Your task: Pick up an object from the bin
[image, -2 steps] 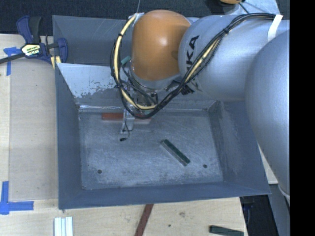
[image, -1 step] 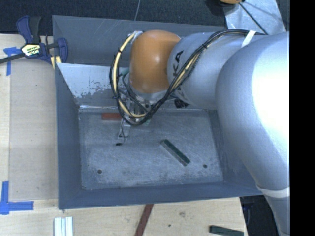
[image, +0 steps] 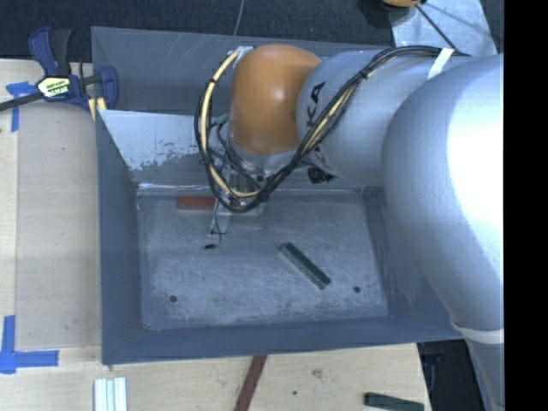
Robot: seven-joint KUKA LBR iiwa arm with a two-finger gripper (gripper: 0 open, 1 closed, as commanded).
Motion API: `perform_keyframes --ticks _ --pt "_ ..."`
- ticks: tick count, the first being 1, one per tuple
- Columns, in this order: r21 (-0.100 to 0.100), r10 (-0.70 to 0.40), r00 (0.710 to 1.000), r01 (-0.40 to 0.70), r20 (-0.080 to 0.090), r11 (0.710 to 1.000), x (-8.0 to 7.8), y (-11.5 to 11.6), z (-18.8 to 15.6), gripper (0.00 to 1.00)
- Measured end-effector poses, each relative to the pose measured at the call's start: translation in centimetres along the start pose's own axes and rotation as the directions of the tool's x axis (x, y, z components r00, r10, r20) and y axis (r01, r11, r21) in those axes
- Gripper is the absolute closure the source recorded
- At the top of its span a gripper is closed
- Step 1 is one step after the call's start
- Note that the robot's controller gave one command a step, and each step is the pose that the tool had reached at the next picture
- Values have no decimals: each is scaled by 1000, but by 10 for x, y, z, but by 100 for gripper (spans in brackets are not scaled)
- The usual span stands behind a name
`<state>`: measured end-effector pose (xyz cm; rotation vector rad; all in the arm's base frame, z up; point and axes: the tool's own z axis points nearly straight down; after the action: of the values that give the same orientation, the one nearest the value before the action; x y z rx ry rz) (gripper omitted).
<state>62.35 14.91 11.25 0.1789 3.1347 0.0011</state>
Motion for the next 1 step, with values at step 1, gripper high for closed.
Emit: perform_keyframes --ticks 1 --pt "0 92 996 -92 0 996 -2 -4 -3 0"
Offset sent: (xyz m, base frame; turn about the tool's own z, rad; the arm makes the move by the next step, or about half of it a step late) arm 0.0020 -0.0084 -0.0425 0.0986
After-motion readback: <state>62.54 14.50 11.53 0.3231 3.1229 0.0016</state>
